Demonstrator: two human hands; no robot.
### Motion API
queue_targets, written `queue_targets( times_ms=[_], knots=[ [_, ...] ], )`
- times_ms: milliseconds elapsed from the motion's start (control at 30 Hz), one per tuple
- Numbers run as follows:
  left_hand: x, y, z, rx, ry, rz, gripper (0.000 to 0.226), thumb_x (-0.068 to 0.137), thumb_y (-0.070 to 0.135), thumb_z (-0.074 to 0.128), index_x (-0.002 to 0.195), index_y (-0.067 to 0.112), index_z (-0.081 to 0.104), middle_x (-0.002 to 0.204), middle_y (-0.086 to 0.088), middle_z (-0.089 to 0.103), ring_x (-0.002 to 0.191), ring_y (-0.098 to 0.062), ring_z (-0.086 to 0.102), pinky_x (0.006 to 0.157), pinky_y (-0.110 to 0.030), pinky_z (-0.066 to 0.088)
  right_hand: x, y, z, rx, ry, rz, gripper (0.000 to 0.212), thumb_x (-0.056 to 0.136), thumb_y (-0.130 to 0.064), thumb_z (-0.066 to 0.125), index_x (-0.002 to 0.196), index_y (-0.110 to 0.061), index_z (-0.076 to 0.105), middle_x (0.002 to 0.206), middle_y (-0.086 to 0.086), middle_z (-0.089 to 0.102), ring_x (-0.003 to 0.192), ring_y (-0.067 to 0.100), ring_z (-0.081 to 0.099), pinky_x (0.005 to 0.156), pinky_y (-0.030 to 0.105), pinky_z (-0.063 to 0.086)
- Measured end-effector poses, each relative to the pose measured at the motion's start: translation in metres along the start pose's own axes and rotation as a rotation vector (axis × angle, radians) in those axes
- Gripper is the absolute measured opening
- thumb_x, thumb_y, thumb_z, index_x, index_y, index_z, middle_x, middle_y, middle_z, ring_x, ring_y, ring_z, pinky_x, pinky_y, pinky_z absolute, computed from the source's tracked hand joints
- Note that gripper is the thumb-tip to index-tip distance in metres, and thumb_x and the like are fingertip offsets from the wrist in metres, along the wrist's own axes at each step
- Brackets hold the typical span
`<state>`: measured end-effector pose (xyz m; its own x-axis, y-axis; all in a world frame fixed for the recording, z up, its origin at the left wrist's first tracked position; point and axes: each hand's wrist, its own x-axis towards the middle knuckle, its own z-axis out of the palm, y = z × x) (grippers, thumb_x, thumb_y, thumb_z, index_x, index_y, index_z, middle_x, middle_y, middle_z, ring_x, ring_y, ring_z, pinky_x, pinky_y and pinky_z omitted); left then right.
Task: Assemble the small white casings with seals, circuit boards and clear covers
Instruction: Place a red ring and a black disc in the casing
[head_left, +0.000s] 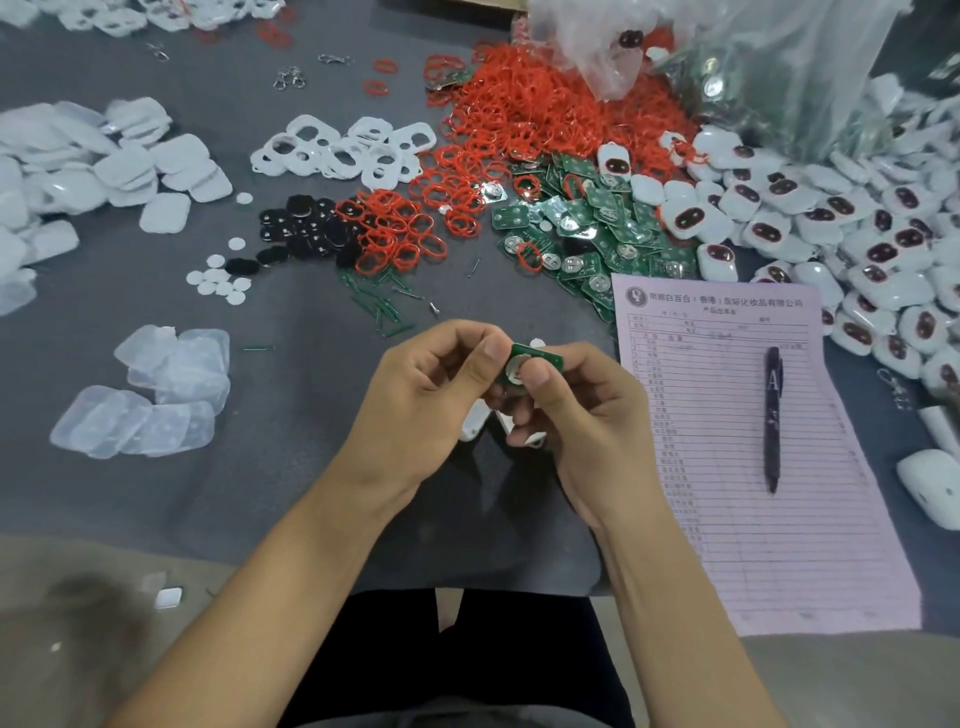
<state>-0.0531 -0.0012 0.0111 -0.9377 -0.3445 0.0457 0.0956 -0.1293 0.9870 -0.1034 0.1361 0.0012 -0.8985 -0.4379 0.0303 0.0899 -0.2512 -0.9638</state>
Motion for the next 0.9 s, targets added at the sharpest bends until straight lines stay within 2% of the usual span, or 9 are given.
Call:
queue_targets(
  times_ms=[133,267,367,467,567,667,767,833,900],
  knots=[
    [-0.001,0.002,0.002,-0.041,0.007,-0.016,0.021,0.096,0.022,0.06,0.093,0.002,0.067,0.068,0.009,0.068,0.061,-0.005,0.062,0.064,-0.017,0.052,0.001,0.0,-0.001,0.005,-0.021,-0.008,0.004,0.087,-0.026,0.074,0.086,-0.023,0.077,0.072,0.01,0.069,0.06,0.016,0.065,0.054,0.027,0.055],
    [-0.004,0.002,0.002,-0.07,0.01,-0.039,0.023,0.094,0.025,0.061,0.094,0.003,0.068,0.071,0.008,0.069,0.064,-0.007,0.063,0.067,-0.019,0.053,0.0,0.0,-0.001,0.009,-0.021,-0.021,0.004,0.088,-0.025,0.074,0.086,-0.023,0.077,0.071,0.008,0.07,0.06,0.014,0.065,0.054,0.026,0.056],
    [-0.006,0.004,0.004,-0.033,0.074,-0.028,0.023,0.092,0.029,0.063,0.095,0.008,0.072,0.073,0.006,0.073,0.067,-0.006,0.066,0.068,-0.018,0.054,0.0,-0.003,0.001,0.002,0.01,-0.04,0.006,0.088,-0.027,0.075,0.089,-0.023,0.078,0.071,0.005,0.07,0.061,0.015,0.066,0.053,0.027,0.056],
    [-0.006,0.006,0.008,-0.043,0.09,0.005,0.023,0.093,0.027,0.065,0.106,0.01,0.073,0.091,-0.001,0.077,0.081,-0.01,0.072,0.074,-0.021,0.057,0.001,-0.005,0.004,0.053,0.068,-0.035,0.007,0.089,-0.028,0.074,0.094,-0.025,0.078,0.076,0.006,0.073,0.064,0.021,0.071,0.047,0.028,0.055],
    [-0.007,0.005,0.01,0.062,0.055,0.04,0.025,0.093,0.025,0.066,0.113,0.012,0.071,0.104,0.0,0.077,0.092,-0.01,0.072,0.083,-0.024,0.056,-0.001,-0.007,0.005,0.069,0.09,-0.023,0.01,0.091,-0.029,0.072,0.097,-0.022,0.077,0.08,0.009,0.074,0.067,0.022,0.072,0.044,0.027,0.053],
    [-0.008,0.008,0.003,0.094,0.071,0.063,0.019,0.095,0.023,0.066,0.108,0.012,0.072,0.102,0.006,0.078,0.095,-0.007,0.072,0.084,-0.02,0.054,-0.005,-0.012,0.004,-0.088,0.079,-0.02,0.017,0.1,-0.028,0.065,0.099,-0.02,0.08,0.081,0.007,0.076,0.071,0.021,0.073,0.044,0.028,0.053],
    [-0.01,0.013,-0.013,0.185,0.053,0.078,0.01,0.104,0.018,0.061,0.109,0.014,0.067,0.1,0.007,0.078,0.091,-0.006,0.073,0.08,-0.017,0.054,-0.007,-0.018,0.003,-0.29,0.086,-0.062,0.014,0.099,-0.026,0.067,0.095,-0.018,0.078,0.076,0.005,0.074,0.061,0.017,0.068,0.039,0.028,0.049],
    [-0.014,0.016,-0.024,0.289,-0.009,0.11,0.007,0.106,0.021,0.057,0.108,0.019,0.063,0.092,0.006,0.074,0.081,-0.006,0.07,0.075,-0.017,0.052,-0.008,-0.023,0.005,-0.26,0.021,-0.065,0.016,0.097,-0.032,0.068,0.088,-0.02,0.073,0.073,0.004,0.069,0.056,0.018,0.063,0.036,0.027,0.045],
    [-0.02,0.019,-0.031,0.383,-0.09,0.155,0.012,0.106,0.024,0.053,0.11,0.024,0.064,0.093,0.011,0.069,0.08,-0.001,0.064,0.076,-0.015,0.049,-0.011,-0.025,0.008,-0.274,-0.097,-0.042,0.025,0.095,-0.043,0.063,0.081,-0.024,0.068,0.068,0.003,0.063,0.052,0.017,0.059,0.036,0.026,0.043]
  ],
)
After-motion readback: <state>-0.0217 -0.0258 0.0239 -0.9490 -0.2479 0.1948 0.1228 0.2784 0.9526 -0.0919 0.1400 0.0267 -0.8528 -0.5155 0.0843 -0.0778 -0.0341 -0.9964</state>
